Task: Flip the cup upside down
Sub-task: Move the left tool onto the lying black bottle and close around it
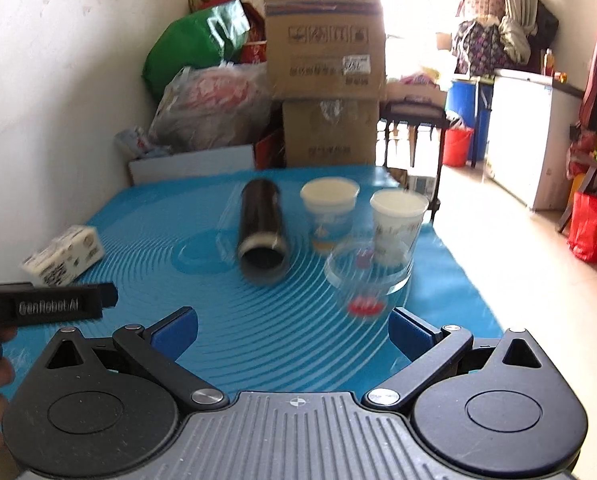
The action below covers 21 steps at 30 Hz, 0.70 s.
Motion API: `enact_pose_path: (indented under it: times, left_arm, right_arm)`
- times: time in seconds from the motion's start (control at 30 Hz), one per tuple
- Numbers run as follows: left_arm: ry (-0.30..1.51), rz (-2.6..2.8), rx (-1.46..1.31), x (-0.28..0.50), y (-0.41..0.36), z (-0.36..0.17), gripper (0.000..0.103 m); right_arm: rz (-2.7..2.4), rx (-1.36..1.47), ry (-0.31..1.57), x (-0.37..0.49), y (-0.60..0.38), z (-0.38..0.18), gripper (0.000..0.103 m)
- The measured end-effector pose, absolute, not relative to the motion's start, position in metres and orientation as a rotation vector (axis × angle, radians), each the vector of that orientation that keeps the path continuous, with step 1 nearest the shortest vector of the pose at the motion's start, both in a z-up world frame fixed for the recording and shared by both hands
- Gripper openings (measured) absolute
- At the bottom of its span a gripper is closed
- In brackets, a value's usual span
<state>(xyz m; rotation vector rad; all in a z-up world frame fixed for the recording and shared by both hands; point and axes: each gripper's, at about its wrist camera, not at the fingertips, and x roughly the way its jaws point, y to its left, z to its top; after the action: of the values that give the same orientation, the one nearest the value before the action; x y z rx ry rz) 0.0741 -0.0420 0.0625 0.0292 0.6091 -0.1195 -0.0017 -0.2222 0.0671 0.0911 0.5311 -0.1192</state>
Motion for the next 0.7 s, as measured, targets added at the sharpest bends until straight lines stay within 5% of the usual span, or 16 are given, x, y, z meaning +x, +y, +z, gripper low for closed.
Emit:
enact_pose_path:
  times: [0.7]
  left_arm:
    - [0.842, -0.182, 0.04, 0.252, -0.16, 0.028, 0.103]
  right_arm:
    - [-0.137, 0.115, 0.592, 0.059, -0.301, 0.054, 0.103]
